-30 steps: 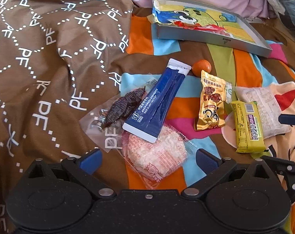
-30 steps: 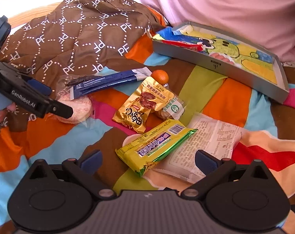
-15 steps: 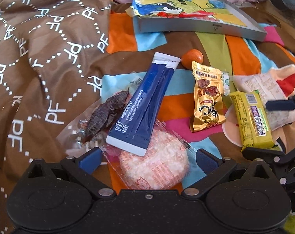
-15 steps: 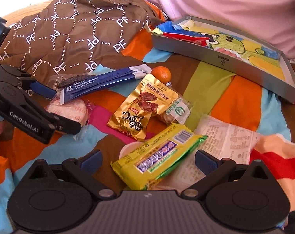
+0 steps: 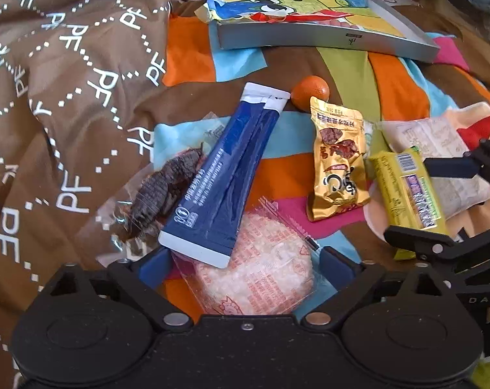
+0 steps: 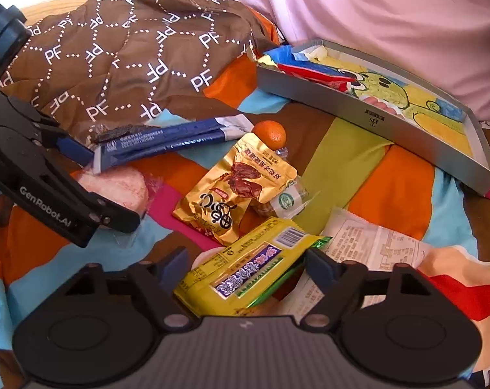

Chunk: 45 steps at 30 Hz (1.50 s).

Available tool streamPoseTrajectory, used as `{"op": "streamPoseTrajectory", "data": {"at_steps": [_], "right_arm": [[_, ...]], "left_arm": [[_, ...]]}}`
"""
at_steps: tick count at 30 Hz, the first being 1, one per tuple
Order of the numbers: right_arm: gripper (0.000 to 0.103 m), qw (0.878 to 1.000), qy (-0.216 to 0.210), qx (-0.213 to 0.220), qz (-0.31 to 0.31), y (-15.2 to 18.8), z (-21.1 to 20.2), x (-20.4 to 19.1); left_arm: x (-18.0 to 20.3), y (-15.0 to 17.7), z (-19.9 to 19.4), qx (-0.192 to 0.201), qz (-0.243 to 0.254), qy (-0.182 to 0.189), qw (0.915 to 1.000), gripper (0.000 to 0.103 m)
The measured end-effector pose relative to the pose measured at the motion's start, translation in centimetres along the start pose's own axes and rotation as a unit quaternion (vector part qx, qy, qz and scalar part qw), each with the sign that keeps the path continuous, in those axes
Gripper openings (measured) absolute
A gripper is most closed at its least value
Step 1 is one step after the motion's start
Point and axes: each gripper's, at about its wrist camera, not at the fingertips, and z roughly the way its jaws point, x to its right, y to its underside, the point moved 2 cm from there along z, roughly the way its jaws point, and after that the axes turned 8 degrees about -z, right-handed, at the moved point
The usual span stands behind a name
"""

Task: Organize snacks
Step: 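Grasp the round rice cake with the left tool while the right tool grasps the yellow wafer bar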

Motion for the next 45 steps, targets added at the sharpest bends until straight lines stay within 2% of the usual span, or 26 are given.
{"op": "streamPoseTrajectory", "data": {"at_steps": [5,11,14,17,20,27,32,36,45], "right_arm": [[0.064,1.0,-0.008,0.008,-0.011,-0.2,-0.9,-0.3],[0.05,0.998,-0.055,0.003,0.021,-0.4,-2.1,-0.3],[0.051,0.997,-0.076,-0.007,0.033,-0.4,-2.6,-0.6],[0.062,0.995,-0.078,-0.02,0.056,0.1,-2.8,-0.3],[0.067,0.992,-0.077,-0.041,0.091,0.5,-2.5,0.6],[0.075,0.97,-0.1,-0.084,0.207,-0.4,-0.1,3.1],[0.079,0.957,-0.083,-0.146,0.238,-1.5,3.0,3.1],[0.07,0.963,-0.066,-0.155,0.212,-1.4,3.4,2.5],[0.055,0.978,-0.084,-0.129,0.141,0.2,0.9,1.8]], "left_arm": [[0.2,0.3,-0.2,-0.003,-0.006,0.02,0.9998,0.09],[1.0,1.7,-1.2,-0.014,-0.003,0.051,0.9986,0.089],[1.4,2.4,-1.6,-0.022,-0.001,0.064,0.9977,0.087],[1.8,3.1,-2.1,-0.025,0.008,0.066,0.9975,0.087],[1.9,3.2,-2.3,-0.027,0.015,0.065,0.9974,0.087],[2.1,2.8,-1.8,-0.038,0.019,0.064,0.9971,0.093],[2.7,2.5,-1.1,-0.047,0.021,0.055,0.9972,0.099],[3.2,2.6,-0.8,-0.048,0.034,0.044,0.9973,0.098],[2.2,2.9,-1.6,-0.038,0.043,0.049,0.9971,0.083]]}}
